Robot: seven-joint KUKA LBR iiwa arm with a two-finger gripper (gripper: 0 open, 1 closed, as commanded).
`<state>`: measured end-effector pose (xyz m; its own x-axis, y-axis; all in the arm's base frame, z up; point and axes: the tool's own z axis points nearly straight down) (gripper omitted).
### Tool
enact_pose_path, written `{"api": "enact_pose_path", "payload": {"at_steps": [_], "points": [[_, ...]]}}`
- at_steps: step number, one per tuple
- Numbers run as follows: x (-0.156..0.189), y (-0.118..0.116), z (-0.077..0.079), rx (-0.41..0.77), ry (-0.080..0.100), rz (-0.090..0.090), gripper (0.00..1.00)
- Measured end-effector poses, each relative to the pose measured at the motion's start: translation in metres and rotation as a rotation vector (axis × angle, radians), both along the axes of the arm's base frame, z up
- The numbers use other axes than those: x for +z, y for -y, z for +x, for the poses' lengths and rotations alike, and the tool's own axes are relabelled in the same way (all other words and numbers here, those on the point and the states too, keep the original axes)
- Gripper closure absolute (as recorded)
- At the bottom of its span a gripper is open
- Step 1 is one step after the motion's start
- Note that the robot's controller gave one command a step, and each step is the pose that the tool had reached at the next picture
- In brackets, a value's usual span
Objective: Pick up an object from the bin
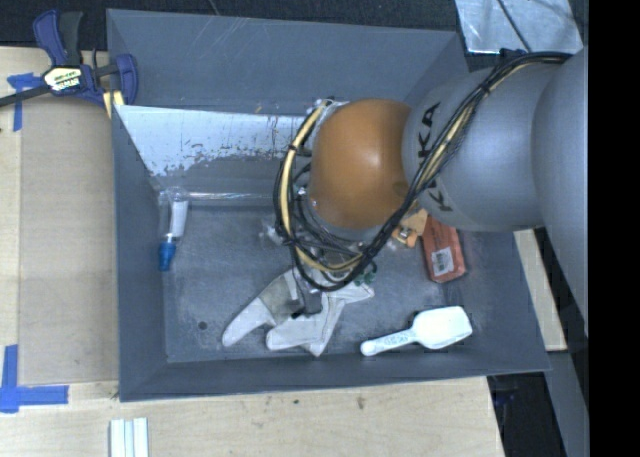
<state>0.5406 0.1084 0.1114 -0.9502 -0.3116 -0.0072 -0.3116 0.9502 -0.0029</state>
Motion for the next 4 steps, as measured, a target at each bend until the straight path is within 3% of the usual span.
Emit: {"api": "enact_pose_path", "payload": {"at_steps": [1,2,3,4], "points": [[-0.034,-0.035,-0.035,-0.063,-0.002,0.002,0.00],[-0.009,0.132,0.028,0.148,-0.003,-0.002,1.00],[-0.010,0.128,0.027,0.152,-0.006,0.001,1.00],[0.165,0.158,0.016,0.137,0.003,-0.002,1.00]]}}
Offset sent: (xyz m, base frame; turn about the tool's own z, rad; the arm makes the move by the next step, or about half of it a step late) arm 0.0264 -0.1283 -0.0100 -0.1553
